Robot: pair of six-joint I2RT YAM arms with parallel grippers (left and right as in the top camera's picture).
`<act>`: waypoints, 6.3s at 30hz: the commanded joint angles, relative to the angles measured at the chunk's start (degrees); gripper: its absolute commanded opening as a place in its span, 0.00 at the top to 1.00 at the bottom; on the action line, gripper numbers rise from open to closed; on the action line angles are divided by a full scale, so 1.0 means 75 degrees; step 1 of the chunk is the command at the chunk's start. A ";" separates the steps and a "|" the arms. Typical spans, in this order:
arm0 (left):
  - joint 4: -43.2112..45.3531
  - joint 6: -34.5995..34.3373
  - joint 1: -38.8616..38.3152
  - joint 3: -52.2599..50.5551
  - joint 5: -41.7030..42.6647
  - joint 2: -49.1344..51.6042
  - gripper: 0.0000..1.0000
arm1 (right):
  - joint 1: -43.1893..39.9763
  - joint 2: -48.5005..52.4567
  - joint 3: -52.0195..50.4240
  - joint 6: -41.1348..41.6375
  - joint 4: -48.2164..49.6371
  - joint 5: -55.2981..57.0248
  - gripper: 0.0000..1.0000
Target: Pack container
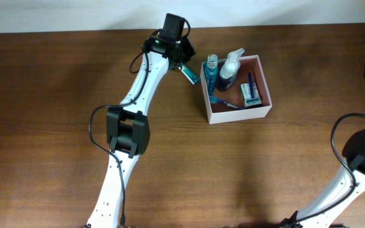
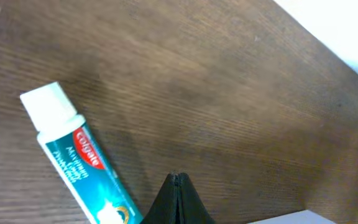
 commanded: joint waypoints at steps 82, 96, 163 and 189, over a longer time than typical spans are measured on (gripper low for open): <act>-0.4811 -0.1122 0.0898 0.2259 -0.0764 0.0510 0.19 | -0.0006 -0.0029 0.0000 0.0041 -0.0015 0.0099 0.01; -0.4814 -0.1119 0.0985 0.1644 -0.0769 0.0565 0.19 | -0.0006 -0.0029 0.0000 0.0041 -0.0015 0.0099 0.01; -0.5400 -0.1204 0.1463 0.1644 -0.0306 0.0985 0.47 | -0.0006 -0.0029 0.0000 0.0041 -0.0015 0.0099 0.01; -0.5141 -0.0443 0.1536 0.2451 -0.0102 0.0956 0.85 | -0.0006 -0.0029 0.0000 0.0041 -0.0015 0.0099 0.01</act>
